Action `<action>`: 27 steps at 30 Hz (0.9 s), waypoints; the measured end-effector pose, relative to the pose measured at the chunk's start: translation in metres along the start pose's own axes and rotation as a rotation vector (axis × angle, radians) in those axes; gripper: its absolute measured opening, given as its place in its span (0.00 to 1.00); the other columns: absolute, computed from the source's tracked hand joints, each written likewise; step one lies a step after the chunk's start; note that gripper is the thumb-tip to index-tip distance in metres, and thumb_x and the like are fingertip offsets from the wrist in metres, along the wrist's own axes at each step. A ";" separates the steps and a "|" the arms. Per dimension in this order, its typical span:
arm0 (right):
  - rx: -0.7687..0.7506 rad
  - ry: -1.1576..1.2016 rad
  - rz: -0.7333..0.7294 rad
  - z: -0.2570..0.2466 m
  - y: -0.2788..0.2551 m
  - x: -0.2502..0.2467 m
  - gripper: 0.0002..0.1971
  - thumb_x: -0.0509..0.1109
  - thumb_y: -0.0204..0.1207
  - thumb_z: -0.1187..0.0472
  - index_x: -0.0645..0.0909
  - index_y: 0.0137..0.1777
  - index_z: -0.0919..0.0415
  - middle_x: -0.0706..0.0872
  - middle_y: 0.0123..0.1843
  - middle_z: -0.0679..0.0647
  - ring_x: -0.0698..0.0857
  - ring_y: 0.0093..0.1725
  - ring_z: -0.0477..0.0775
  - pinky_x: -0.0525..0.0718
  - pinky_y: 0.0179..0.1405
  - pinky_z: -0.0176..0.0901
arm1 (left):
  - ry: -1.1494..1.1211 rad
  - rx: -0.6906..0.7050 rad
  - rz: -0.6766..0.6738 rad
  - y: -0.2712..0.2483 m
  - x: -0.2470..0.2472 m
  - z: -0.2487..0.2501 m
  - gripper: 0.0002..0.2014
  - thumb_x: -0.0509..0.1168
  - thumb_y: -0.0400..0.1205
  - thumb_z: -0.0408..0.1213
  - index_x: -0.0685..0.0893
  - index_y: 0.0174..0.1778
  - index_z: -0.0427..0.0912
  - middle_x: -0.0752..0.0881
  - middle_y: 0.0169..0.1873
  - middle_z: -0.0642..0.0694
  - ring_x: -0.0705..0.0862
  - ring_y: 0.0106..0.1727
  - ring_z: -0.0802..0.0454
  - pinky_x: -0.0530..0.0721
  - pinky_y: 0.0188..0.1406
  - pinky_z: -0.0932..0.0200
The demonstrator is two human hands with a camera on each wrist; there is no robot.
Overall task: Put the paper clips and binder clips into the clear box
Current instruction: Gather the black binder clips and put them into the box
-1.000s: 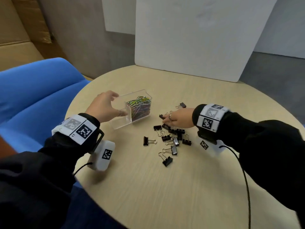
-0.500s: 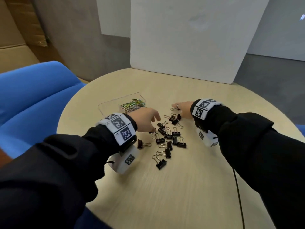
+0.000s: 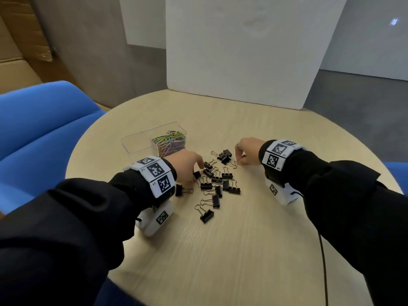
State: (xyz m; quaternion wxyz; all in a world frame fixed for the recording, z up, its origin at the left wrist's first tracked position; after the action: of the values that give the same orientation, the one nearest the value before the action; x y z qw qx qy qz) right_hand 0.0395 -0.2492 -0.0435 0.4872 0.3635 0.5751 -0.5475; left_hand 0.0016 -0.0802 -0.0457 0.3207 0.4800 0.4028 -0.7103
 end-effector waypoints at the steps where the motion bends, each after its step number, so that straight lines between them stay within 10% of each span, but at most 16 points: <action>1: 0.003 0.002 -0.004 0.001 -0.002 0.001 0.11 0.66 0.77 0.62 0.80 0.58 0.63 0.84 0.54 0.55 0.81 0.55 0.57 0.77 0.50 0.40 | -0.008 0.006 0.001 -0.001 -0.001 0.001 0.21 0.62 0.78 0.27 0.78 0.66 0.45 0.84 0.55 0.43 0.82 0.54 0.45 0.80 0.49 0.57; 9: 0.068 0.142 -0.029 0.017 -0.006 0.000 0.14 0.66 0.78 0.59 0.81 0.61 0.64 0.84 0.50 0.56 0.79 0.43 0.53 0.75 0.36 0.36 | -0.161 -0.008 0.023 0.000 -0.015 -0.005 0.08 0.64 0.77 0.28 0.80 0.49 0.43 0.80 0.38 0.51 0.82 0.40 0.51 0.75 0.28 0.67; 16: 0.090 0.486 0.067 0.017 -0.001 -0.002 0.11 0.51 0.83 0.66 0.71 0.60 0.60 0.80 0.48 0.54 0.79 0.38 0.51 0.74 0.33 0.36 | -0.281 -0.034 0.056 0.017 -0.023 0.005 0.13 0.50 0.84 0.28 0.75 0.61 0.36 0.73 0.38 0.51 0.72 0.45 0.50 0.71 0.33 0.67; 19: 0.037 0.551 0.092 0.011 0.000 -0.006 0.17 0.47 0.84 0.63 0.69 0.69 0.60 0.79 0.65 0.61 0.80 0.62 0.58 0.74 0.57 0.43 | -0.271 -0.063 -0.011 0.023 -0.019 0.011 0.16 0.52 0.83 0.27 0.72 0.66 0.35 0.77 0.48 0.43 0.73 0.50 0.46 0.73 0.37 0.59; 22: 0.003 0.459 0.031 0.008 0.003 -0.002 0.21 0.52 0.83 0.58 0.64 0.76 0.52 0.81 0.63 0.55 0.81 0.61 0.56 0.75 0.57 0.43 | -0.167 -0.073 -0.030 0.028 -0.013 0.011 0.22 0.59 0.81 0.33 0.67 0.72 0.44 0.73 0.68 0.39 0.74 0.67 0.43 0.75 0.61 0.52; 27: -0.017 0.238 -0.039 0.005 0.007 0.006 0.23 0.64 0.77 0.54 0.70 0.72 0.40 0.81 0.60 0.50 0.81 0.57 0.53 0.75 0.48 0.39 | -0.025 -0.014 0.016 0.037 -0.009 0.011 0.21 0.65 0.80 0.36 0.73 0.70 0.49 0.75 0.67 0.41 0.74 0.68 0.45 0.74 0.61 0.55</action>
State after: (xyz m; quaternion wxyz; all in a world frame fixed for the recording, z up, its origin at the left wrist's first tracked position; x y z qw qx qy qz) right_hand 0.0455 -0.2535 -0.0505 0.4077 0.4104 0.6406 -0.5050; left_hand 0.0318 -0.1064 -0.0447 0.3350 0.4721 0.3999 -0.7106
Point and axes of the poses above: each hand's wrist, its own y-axis towards the middle knuckle, its own x-axis out of the palm, z = x × y, the point moved 5 cm from there along y, towards the middle knuckle
